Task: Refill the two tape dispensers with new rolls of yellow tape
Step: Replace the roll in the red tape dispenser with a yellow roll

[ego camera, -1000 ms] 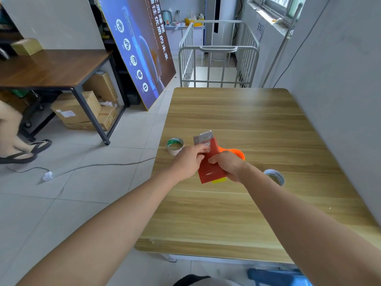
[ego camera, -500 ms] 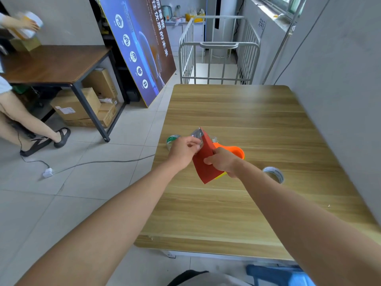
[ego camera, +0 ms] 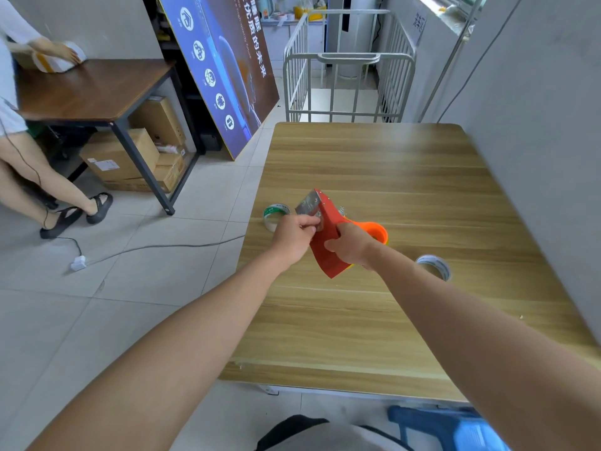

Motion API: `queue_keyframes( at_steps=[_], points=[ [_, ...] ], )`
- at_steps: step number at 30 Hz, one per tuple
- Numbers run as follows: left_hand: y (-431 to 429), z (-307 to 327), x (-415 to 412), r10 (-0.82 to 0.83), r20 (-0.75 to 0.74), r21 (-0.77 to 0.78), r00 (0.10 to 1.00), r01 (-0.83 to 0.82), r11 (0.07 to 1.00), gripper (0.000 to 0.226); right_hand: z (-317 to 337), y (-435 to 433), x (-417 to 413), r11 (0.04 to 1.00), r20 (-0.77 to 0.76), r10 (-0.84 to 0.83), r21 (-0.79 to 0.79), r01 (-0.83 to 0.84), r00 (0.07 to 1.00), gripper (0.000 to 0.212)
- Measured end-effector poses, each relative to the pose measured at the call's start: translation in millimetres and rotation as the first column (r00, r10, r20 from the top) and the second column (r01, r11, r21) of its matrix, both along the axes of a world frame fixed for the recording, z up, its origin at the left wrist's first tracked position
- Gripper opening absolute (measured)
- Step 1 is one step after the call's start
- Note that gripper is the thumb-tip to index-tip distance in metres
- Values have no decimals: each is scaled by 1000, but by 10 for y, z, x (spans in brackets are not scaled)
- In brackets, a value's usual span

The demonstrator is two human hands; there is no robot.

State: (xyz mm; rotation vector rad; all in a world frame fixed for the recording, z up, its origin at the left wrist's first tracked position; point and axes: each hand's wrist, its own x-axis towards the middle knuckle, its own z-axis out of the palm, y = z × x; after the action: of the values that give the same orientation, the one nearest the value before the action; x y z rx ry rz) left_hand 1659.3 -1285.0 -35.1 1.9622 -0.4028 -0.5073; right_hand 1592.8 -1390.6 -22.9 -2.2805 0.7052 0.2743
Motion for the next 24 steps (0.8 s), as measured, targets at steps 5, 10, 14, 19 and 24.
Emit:
queue_keyframes(
  at_steps=[5, 10, 14, 19, 24],
  points=[
    [36, -153, -56, -16, -41, 64, 999, 18, 998, 29, -149, 3, -74, 986, -48, 65, -153, -71, 997, 30],
    [96, -295, -57, -24, -78, 122, 997, 33, 992, 23, -281, 24, -98, 984, -153, 83, -146, -106, 985, 33],
    [140, -378, -90, -2, -166, 131, 986, 24, 991, 25, -400, 41, -133, 982, -161, 106, -136, -129, 981, 30],
    [179, -480, -190, -82, -264, 144, 961, 124, 982, 49, -547, 73, -235, 982, -195, 100, -137, -128, 976, 31],
    [165, -629, -279, -137, -293, 151, 946, 187, 971, 50, -742, 72, -346, 983, -194, 84, -143, -113, 977, 30]
  ],
)
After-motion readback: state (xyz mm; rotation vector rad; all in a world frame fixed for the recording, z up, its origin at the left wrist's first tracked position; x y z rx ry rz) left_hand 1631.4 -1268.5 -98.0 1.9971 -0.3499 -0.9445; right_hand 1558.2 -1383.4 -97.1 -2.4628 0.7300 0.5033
